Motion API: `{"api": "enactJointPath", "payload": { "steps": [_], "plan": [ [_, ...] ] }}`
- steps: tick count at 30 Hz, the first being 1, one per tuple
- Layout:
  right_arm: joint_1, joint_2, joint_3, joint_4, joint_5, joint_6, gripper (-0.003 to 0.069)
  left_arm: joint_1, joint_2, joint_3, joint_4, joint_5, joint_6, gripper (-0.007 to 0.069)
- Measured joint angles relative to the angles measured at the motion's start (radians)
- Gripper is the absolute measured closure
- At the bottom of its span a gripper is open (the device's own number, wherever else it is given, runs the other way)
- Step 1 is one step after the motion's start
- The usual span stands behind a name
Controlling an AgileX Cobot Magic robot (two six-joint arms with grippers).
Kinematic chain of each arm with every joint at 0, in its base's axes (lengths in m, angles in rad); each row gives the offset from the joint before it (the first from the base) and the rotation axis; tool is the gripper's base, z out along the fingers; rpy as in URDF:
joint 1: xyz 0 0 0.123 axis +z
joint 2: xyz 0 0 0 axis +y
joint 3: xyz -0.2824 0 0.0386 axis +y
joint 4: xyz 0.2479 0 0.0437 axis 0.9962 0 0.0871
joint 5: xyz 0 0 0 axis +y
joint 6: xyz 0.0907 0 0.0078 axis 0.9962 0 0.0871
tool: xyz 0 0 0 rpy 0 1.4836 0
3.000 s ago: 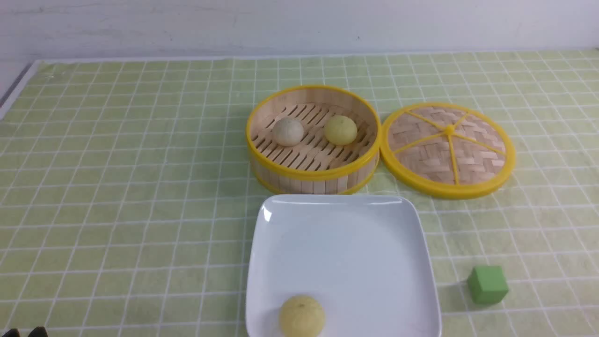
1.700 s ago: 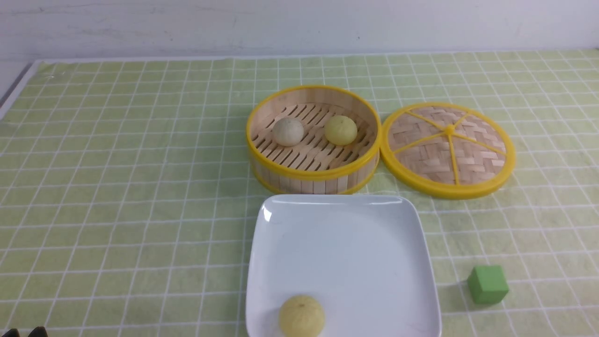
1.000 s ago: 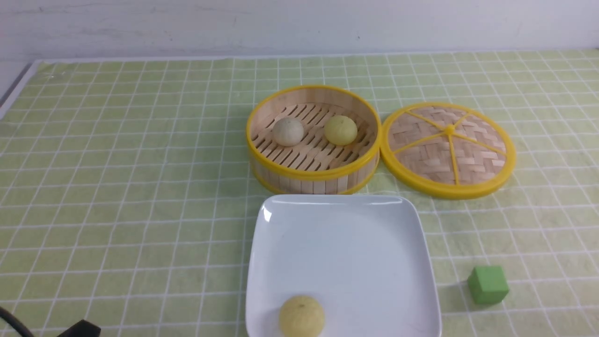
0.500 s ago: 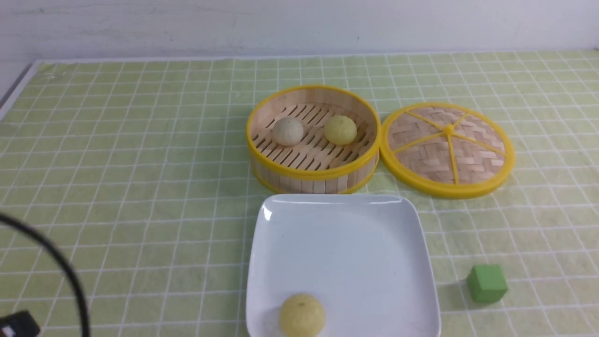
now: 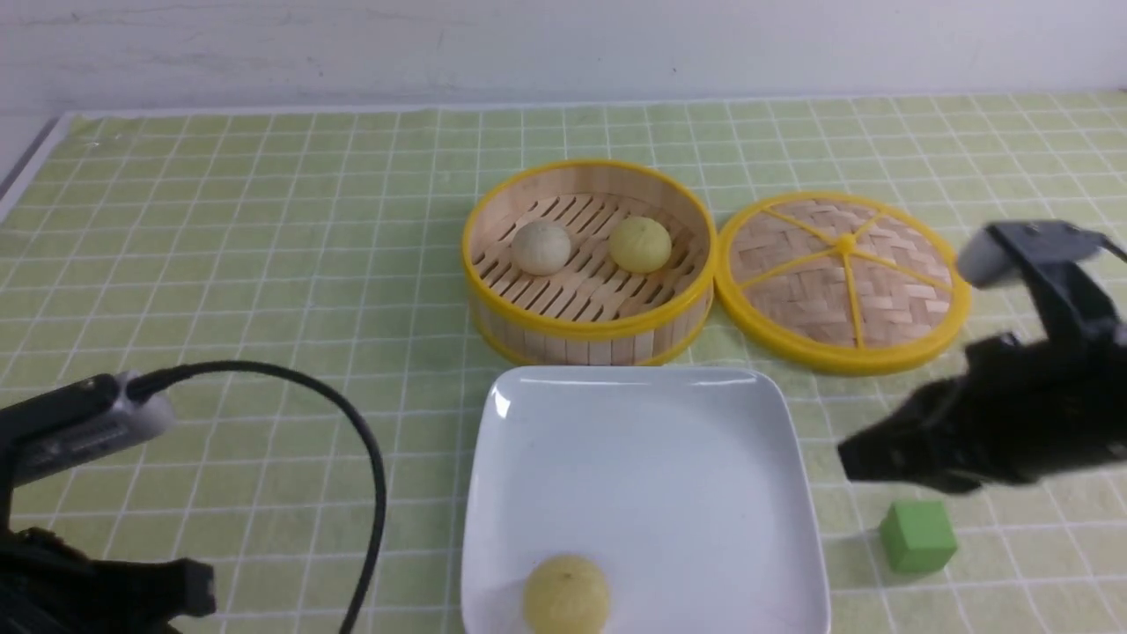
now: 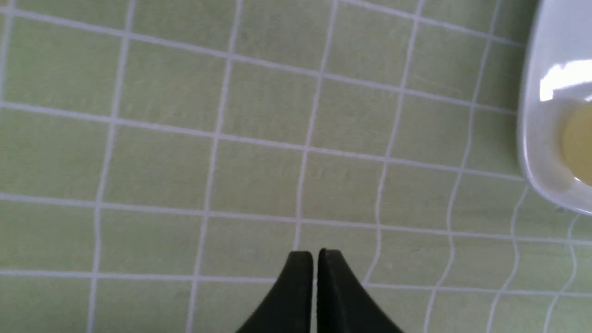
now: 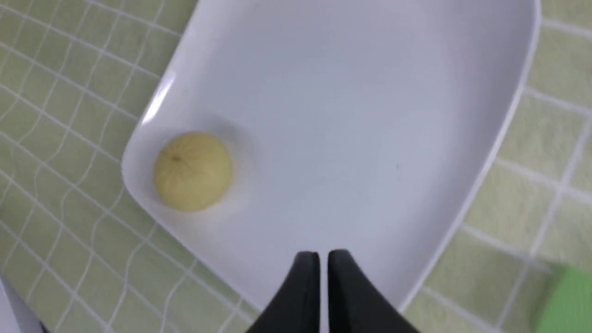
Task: Put the steamed buns into the plate on the green tablecloth.
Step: 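Reach toward a bun in the bamboo steamer with the right gripper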
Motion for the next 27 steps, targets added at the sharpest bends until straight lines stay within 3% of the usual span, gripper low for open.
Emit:
{"api": "enactJointPath", "payload": {
  "steps": [4, 6, 11, 14, 27],
  "plan": [
    [0.030, 0.176, -0.146, 0.000, -0.047, -0.014, 0.0526, 0.000, 0.015, 0.000, -0.029, -0.017, 0.036, 0.0505],
    [0.050, 0.301, -0.283, -0.024, -0.061, -0.015, 0.0457, 0.000, 0.016, 0.000, -0.040, -0.036, 0.043, 0.0428],
    [0.056, 0.513, -0.542, -0.159, -0.062, 0.031, 0.0337, 0.000, 0.016, 0.000, -0.043, -0.050, 0.046, 0.0300],
    [0.056, 0.632, -0.707, -0.256, -0.060, 0.090, 0.0296, 0.000, 0.019, 0.000, -0.047, -0.059, 0.046, 0.0264],
    [0.056, 0.951, -1.032, -0.383, -0.178, 0.162, 0.0314, 0.000, 0.019, 0.000, -0.069, -0.080, 0.046, 0.0251]
  ]
}}
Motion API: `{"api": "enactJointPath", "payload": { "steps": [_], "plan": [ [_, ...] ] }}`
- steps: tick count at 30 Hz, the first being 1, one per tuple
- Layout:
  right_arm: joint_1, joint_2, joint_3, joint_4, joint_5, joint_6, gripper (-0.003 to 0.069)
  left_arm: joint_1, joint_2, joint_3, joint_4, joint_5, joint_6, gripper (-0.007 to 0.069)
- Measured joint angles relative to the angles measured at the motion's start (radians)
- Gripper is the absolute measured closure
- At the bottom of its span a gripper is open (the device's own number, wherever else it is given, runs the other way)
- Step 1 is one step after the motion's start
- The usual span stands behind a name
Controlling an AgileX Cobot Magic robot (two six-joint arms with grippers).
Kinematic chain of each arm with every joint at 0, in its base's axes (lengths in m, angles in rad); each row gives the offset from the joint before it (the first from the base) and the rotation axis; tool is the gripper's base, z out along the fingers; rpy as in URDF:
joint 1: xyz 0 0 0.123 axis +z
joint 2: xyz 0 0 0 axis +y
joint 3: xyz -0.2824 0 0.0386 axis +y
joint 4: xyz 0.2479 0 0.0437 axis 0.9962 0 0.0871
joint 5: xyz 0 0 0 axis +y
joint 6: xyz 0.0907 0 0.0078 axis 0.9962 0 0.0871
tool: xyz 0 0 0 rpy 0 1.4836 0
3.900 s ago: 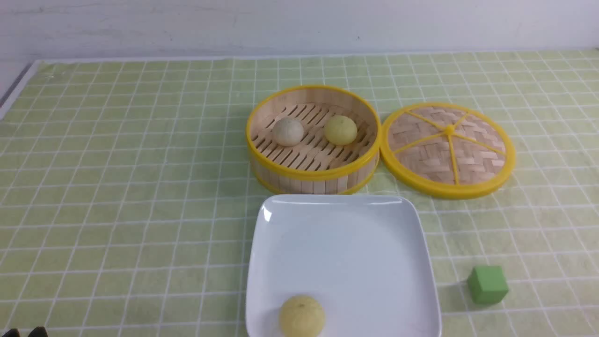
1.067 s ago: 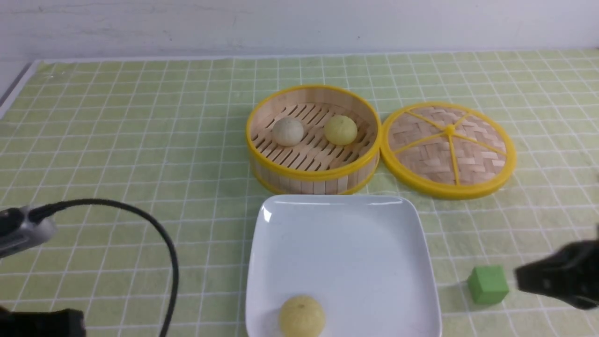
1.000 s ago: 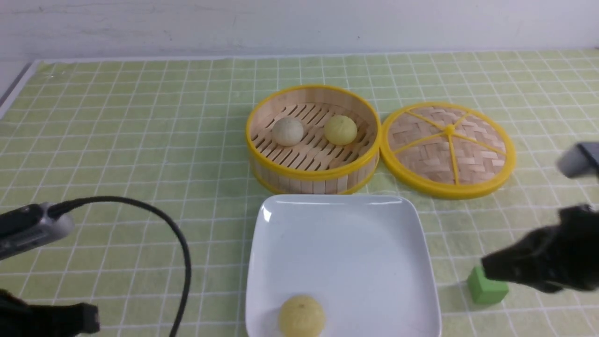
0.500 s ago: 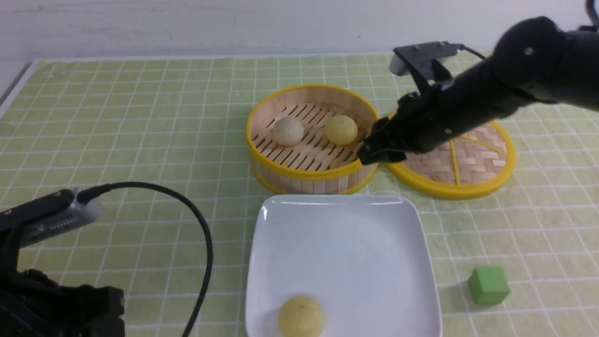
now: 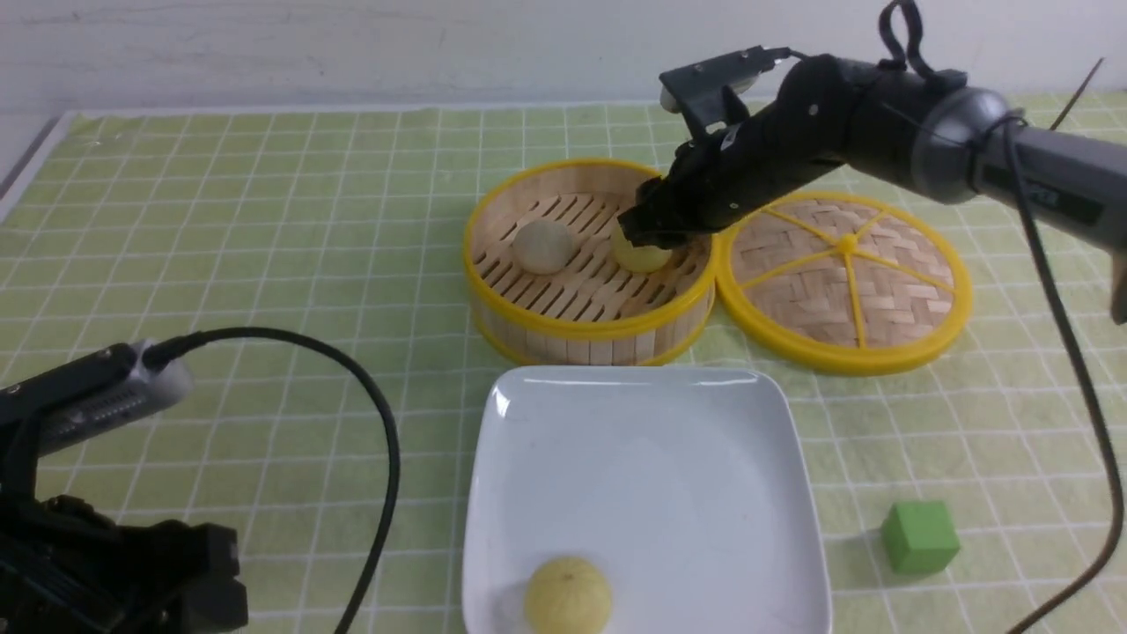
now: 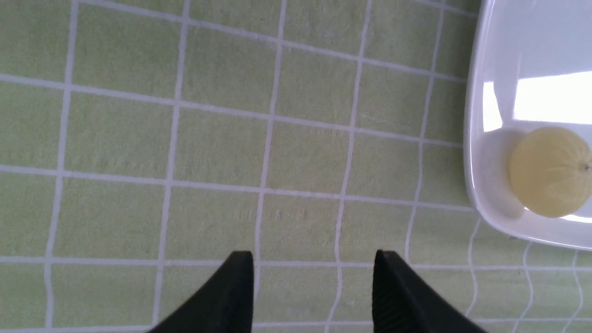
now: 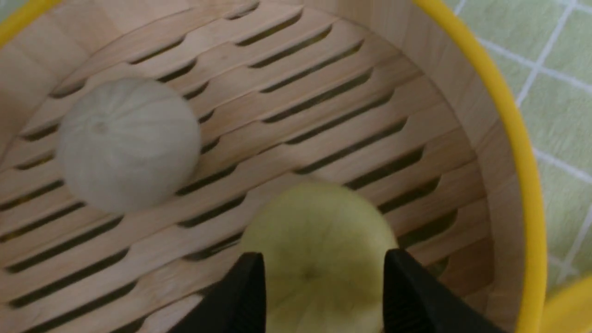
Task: Put the steamed buns into the plate on the green tablecloth.
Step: 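Reach toward a bun in the bamboo steamer with the right gripper, then move the steamed bun from the bamboo steamer onto the white plate with the right gripper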
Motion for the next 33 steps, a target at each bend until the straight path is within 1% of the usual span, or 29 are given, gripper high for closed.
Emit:
{"api": "enactJointPath", "payload": {
  "steps": [2, 3, 6, 7, 9, 11, 12, 13, 15, 16, 17, 18, 21, 22, 25, 26, 28, 30, 31, 33],
  "plan": [
    [0.000, 0.032, -0.008, -0.023, -0.018, 0.004, 0.0382, 0.000, 0.000, 0.000, -0.014, -0.001, -0.009, 0.0251],
    [0.000, 0.037, -0.009, -0.024, -0.018, 0.004, 0.0428, 0.000, 0.000, 0.000, -0.017, -0.002, -0.012, 0.0251],
    [0.002, 0.028, -0.019, -0.025, 0.003, 0.004, 0.0601, 0.000, 0.000, 0.000, -0.021, -0.003, -0.013, 0.0251],
    [0.006, 0.017, -0.019, -0.027, 0.023, 0.004, 0.0634, 0.000, 0.000, 0.000, -0.021, -0.003, -0.014, 0.0251],
    [0.012, -0.016, -0.019, -0.035, 0.082, 0.004, 0.0648, 0.000, 0.000, 0.000, -0.021, -0.003, -0.015, 0.0251],
    [0.019, -0.080, -0.018, -0.045, 0.195, 0.004, 0.0648, 0.000, 0.000, 0.000, -0.021, 0.005, -0.015, 0.0250],
    [0.019, -0.088, -0.018, -0.046, 0.209, 0.004, 0.0648, 0.000, 0.000, 0.000, -0.021, 0.007, -0.015, 0.0251],
    [0.020, -0.159, -0.018, -0.062, 0.338, 0.004, 0.0648, 0.000, 0.000, 0.000, -0.021, 0.024, -0.015, 0.0251],
    [0.020, -0.258, -0.018, -0.089, 0.508, 0.004, 0.0648, 0.000, 0.000, 0.000, -0.021, 0.047, -0.016, 0.0251],
    [0.020, -0.276, -0.018, -0.092, 0.525, 0.004, 0.0648, 0.000, 0.000, 0.000, -0.021, 0.048, -0.016, 0.0251],
    [0.020, -0.331, -0.018, -0.100, 0.630, 0.006, 0.0648, 0.000, 0.000, 0.000, -0.021, 0.053, -0.016, 0.0251],
    [0.020, -0.362, -0.011, -0.098, 0.660, 0.019, 0.0648, 0.000, 0.000, 0.000, -0.021, 0.053, -0.016, 0.0251],
    [0.030, -0.399, 0.076, -0.048, 0.685, 0.031, 0.0645, -0.001, 0.000, 0.000, -0.021, 0.054, -0.016, 0.0251],
    [0.031, -0.399, 0.076, -0.045, 0.685, 0.031, 0.0645, -0.001, 0.000, 0.000, -0.021, 0.054, -0.016, 0.0251],
    [0.075, -0.366, 0.236, -0.019, 0.679, 0.030, 0.0631, -0.001, 0.000, 0.000, -0.024, 0.055, -0.016, 0.0251],
    [0.093, -0.347, 0.308, -0.019, 0.648, 0.030, 0.0620, -0.001, 0.000, 0.000, -0.024, 0.054, -0.016, 0.0251],
    [0.116, -0.317, 0.372, -0.023, 0.585, 0.030, 0.0598, -0.001, 0.000, 0.000, -0.024, 0.053, -0.016, 0.0251],
    [0.125, -0.289, 0.411, -0.046, 0.514, 0.030, 0.0550, -0.001, 0.000, 0.000, -0.024, 0.053, -0.016, 0.0251],
    [0.126, -0.272, 0.419, -0.056, 0.495, 0.031, 0.0498, -0.001, 0.000, 0.000, -0.024, 0.053, -0.016, 0.0251],
    [0.126, -0.257, 0.420, -0.066, 0.470, 0.050, 0.0374, -0.001, 0.000, 0.000, -0.024, 0.053, -0.016, 0.0251]
  ]
}}
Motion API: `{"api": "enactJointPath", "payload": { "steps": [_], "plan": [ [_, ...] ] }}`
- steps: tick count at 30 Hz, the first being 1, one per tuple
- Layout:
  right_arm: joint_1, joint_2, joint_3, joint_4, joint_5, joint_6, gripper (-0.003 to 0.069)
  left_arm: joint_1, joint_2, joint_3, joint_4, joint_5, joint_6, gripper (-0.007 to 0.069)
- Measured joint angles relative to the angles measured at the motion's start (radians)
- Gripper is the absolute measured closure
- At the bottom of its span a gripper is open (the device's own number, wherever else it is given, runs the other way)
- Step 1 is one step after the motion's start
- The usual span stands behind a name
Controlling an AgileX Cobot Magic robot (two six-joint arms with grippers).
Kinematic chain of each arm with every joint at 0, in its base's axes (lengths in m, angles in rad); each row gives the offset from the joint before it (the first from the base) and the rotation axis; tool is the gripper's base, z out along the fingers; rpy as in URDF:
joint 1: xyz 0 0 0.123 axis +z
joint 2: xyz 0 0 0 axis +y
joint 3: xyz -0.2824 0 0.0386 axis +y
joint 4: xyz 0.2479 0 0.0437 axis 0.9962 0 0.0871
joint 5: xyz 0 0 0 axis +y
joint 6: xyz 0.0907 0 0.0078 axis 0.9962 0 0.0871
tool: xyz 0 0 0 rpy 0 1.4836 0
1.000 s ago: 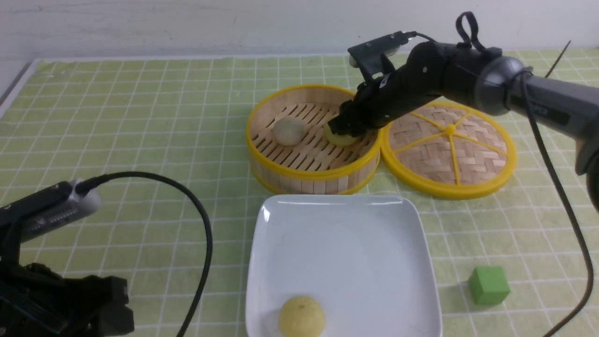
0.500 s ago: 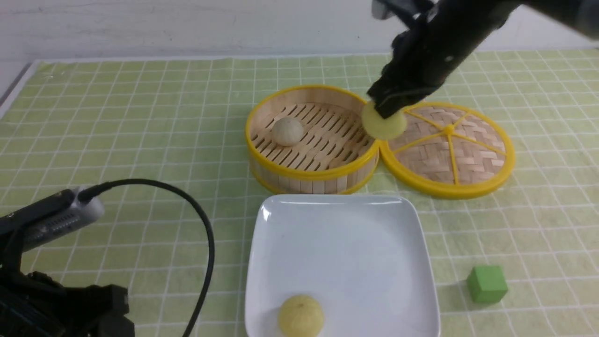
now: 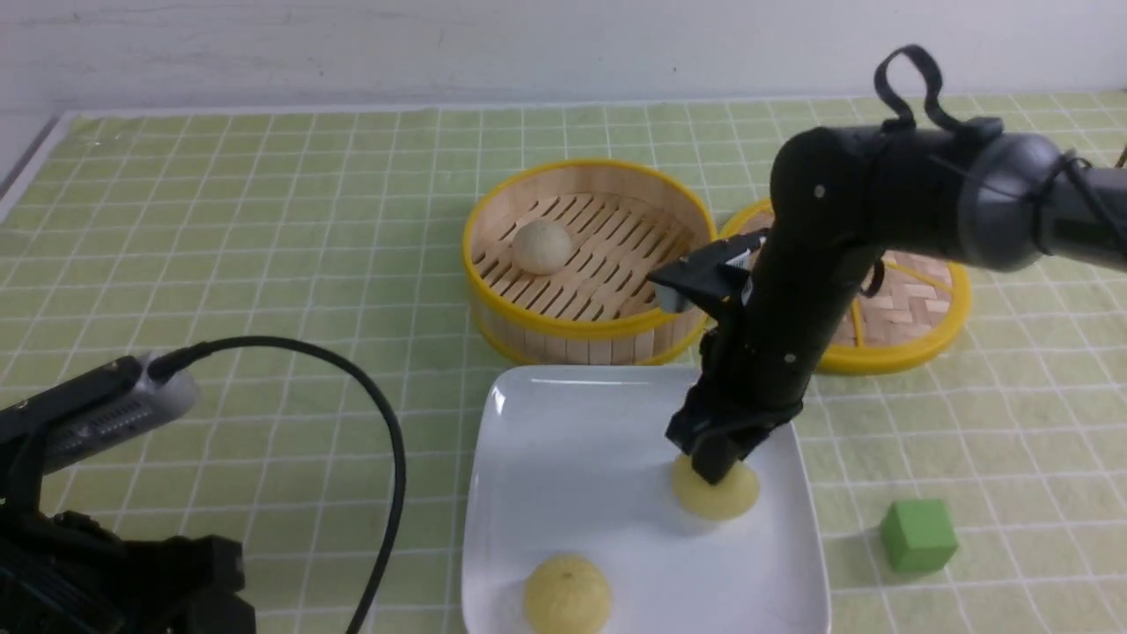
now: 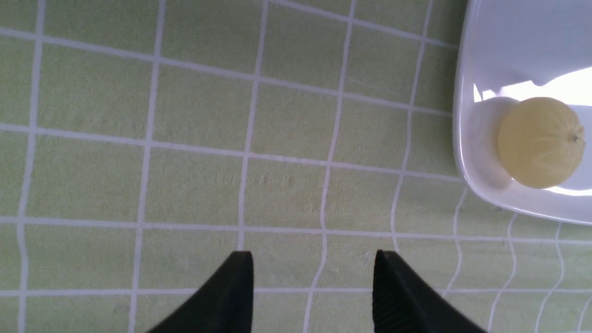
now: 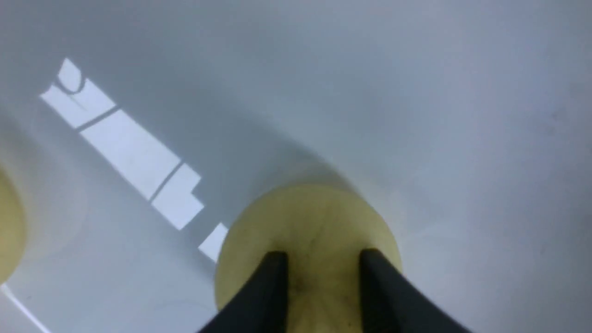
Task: Put the steamed buns into the plate on the green tablecloth.
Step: 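Move the steamed bun from the bamboo steamer onto the white plate with the right gripper, then reach into the bamboo steamer and grasp a bun with the left gripper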
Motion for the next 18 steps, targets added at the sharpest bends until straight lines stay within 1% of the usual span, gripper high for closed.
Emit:
{"api": "enactJointPath", "payload": {
  "steps": [1, 2, 3, 4, 6, 7, 8, 9, 10, 11, 12, 14, 15, 16, 17, 18],
  "plan": [
    [0.000, 0.001, 0.000, -0.002, -0.005, 0.016, 0.0335, 0.000, 0.000, 0.000, 0.000, -0.001, 0.000, 0.0251],
    [0.000, 0.001, 0.000, -0.006, -0.008, 0.039, 0.0256, 0.000, 0.000, 0.000, 0.000, -0.002, 0.000, 0.0251],
    [0.000, 0.001, -0.001, -0.005, -0.008, 0.044, 0.0256, 0.000, 0.000, 0.000, 0.000, -0.002, 0.000, 0.0251],
    [0.000, 0.000, -0.017, -0.032, 0.016, 0.086, 0.0141, 0.000, 0.000, 0.000, 0.000, -0.003, -0.001, 0.0251],
    [0.000, -0.001, -0.060, -0.093, 0.096, 0.127, 0.0040, 0.000, 0.000, 0.000, 0.000, -0.004, 0.000, 0.0251],
    [0.000, -0.003, -0.090, -0.131, 0.142, 0.146, 0.0011, 0.000, 0.000, 0.000, 0.000, -0.007, 0.000, 0.0251],
    [0.000, -0.006, -0.121, -0.174, 0.171, 0.165, -0.0003, 0.000, 0.000, 0.000, -0.002, -0.008, 0.000, 0.0251],
    [0.000, -0.007, -0.126, -0.183, 0.174, 0.173, -0.0004, 0.000, 0.000, 0.000, -0.002, -0.008, 0.000, 0.0251],
    [0.001, -0.015, -0.144, -0.218, 0.182, 0.184, -0.0006, 0.000, 0.000, 0.000, -0.004, -0.008, 0.000, 0.0251],
    [0.001, -0.041, -0.161, -0.288, 0.186, 0.210, 0.0011, 0.000, 0.000, 0.000, -0.009, -0.005, 0.000, 0.0251],
    [0.001, -0.057, -0.162, -0.305, 0.188, 0.218, 0.0029, 0.000, 0.000, 0.000, -0.009, -0.004, 0.000, 0.0251],
    [0.001, -0.105, -0.157, -0.332, 0.198, 0.224, 0.0097, 0.000, 0.000, 0.000, -0.010, 0.000, 0.000, 0.0251],
    [0.000, -0.139, -0.144, -0.337, 0.198, 0.224, 0.0149, 0.000, 0.000, 0.000, -0.011, 0.001, 0.000, 0.0256],
    [0.000, -0.187, -0.120, -0.337, 0.198, 0.227, 0.0223, 0.000, 0.000, 0.000, -0.013, 0.003, 0.000, 0.0269],
    [0.000, -0.225, -0.098, -0.335, 0.198, 0.229, 0.0279, 0.000, 0.000, -0.001, -0.013, 0.007, -0.001, 0.0284],
    [0.000, -0.288, -0.051, -0.325, 0.201, 0.235, 0.0382, 0.000, 0.002, -0.002, -0.012, 0.024, -0.004, 0.0317]
  ]
}}
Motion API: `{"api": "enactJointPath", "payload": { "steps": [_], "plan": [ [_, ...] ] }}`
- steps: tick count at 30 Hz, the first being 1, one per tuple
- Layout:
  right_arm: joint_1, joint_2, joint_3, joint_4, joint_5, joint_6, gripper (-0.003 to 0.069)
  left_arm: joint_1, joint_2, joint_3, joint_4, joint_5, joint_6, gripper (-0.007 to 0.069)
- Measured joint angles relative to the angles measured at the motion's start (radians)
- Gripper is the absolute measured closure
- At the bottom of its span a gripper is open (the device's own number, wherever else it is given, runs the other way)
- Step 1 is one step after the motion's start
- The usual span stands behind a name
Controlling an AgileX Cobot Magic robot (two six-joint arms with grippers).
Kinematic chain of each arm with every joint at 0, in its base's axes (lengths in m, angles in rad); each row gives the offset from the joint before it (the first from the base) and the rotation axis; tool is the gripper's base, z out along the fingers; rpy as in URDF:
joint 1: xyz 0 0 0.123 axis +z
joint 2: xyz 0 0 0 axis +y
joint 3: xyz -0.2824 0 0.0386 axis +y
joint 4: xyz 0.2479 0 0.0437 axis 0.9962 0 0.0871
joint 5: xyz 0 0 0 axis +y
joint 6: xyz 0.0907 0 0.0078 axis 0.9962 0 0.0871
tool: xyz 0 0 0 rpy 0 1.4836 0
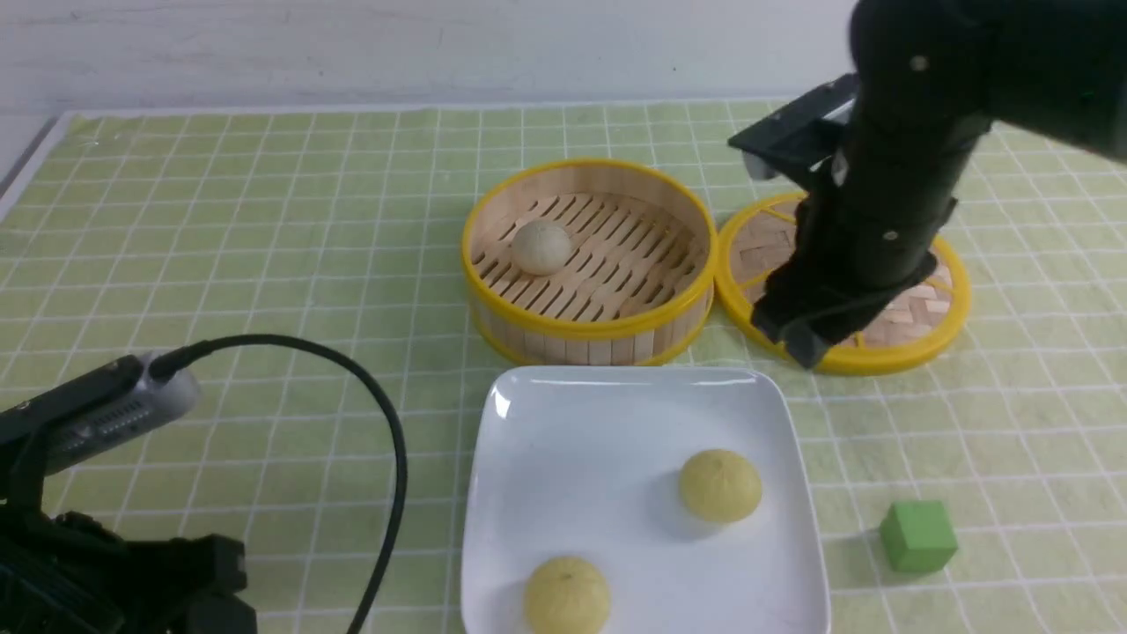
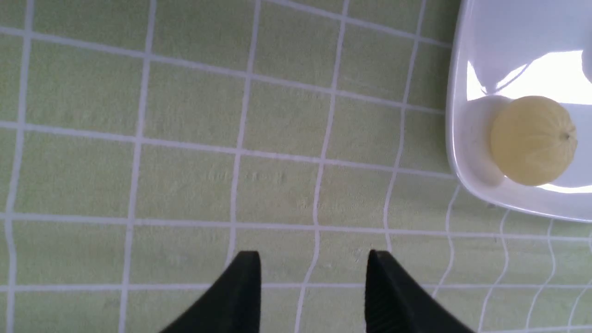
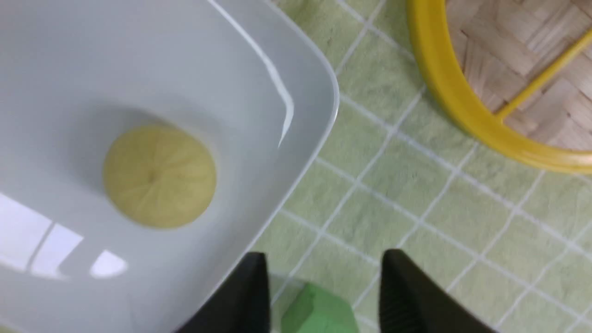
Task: Put the steamed buns into the plate on the green tablecloth.
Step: 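Reach into the bamboo steamer and grasp a bun with the left gripper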
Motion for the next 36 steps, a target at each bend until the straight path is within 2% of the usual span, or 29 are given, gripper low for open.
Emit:
{"api": "enactJointPath", "payload": {
  "steps": [1, 2, 3, 5, 8, 9, 14, 17, 18, 23, 24, 27, 28, 29, 32, 36],
  "plan": [
    [0.000, -0.059, 0.031, 0.004, 0.000, 0.008, 0.0444, 0.000, 0.002, -0.003, 0.002, 0.013, -0.003, 0.0347],
    [0.000, -0.122, 0.084, 0.005, 0.002, 0.017, 0.0536, 0.000, 0.013, -0.010, 0.007, 0.035, -0.003, 0.0414],
    [0.000, -0.162, 0.103, 0.005, 0.002, 0.022, 0.0565, 0.000, 0.015, -0.013, 0.010, 0.042, -0.003, 0.0425],
    [-0.002, -0.275, 0.184, 0.008, 0.004, 0.057, 0.0645, 0.000, 0.037, -0.034, 0.023, 0.066, -0.003, 0.0527],
    [-0.005, -0.532, 0.386, 0.010, -0.001, 0.088, 0.0673, 0.000, 0.105, -0.138, 0.034, 0.100, 0.002, 0.0617],
    [-0.005, -0.549, 0.399, 0.010, -0.011, 0.089, 0.0673, 0.000, 0.111, -0.138, 0.034, 0.100, 0.005, 0.0619],
    [-0.006, -1.002, 0.764, 0.012, -0.287, 0.089, 0.0673, -0.002, 0.293, -0.374, 0.038, 0.188, 0.024, 0.0620],
    [-0.006, -1.247, 0.908, -0.015, -0.365, 0.049, 0.0673, -0.038, 0.409, -0.493, 0.058, 0.171, 0.025, 0.0592],
    [-0.006, -1.247, 0.914, -0.019, -0.368, 0.047, 0.0673, -0.047, 0.427, -0.502, 0.060, 0.169, 0.025, 0.0585],
    [-0.006, -1.568, 0.981, -0.083, -0.354, 0.074, 0.0673, -0.210, 0.696, -0.829, 0.139, 0.132, -0.031, 0.0431],
    [-0.006, -1.581, 0.981, -0.086, -0.352, 0.077, 0.0673, -0.210, 0.705, -0.829, 0.139, 0.132, -0.031, 0.0431],
    [-0.006, -1.640, 0.981, -0.118, -0.312, 0.127, 0.0673, -0.293, 0.871, -1.081, 0.241, 0.127, -0.067, 0.0305],
    [-0.006, -1.641, 0.981, -0.121, -0.307, 0.129, 0.0673, -0.297, 0.879, -1.081, 0.241, 0.127, -0.067, 0.0298],
    [-0.006, -1.639, 0.981, -0.130, -0.282, 0.142, 0.0672, -0.333, 0.948, -1.192, 0.295, 0.127, -0.068, 0.0255],
    [-0.006, -1.614, 0.981, -0.144, -0.264, 0.146, 0.0672, -0.381, 1.042, -1.312, 0.363, 0.128, -0.039, 0.0221],
    [-0.006, -1.557, 0.981, -0.151, -0.261, 0.146, 0.0670, -0.418, 1.152, -1.441, 0.424, 0.126, 0.001, 0.0212]
  ]
}}
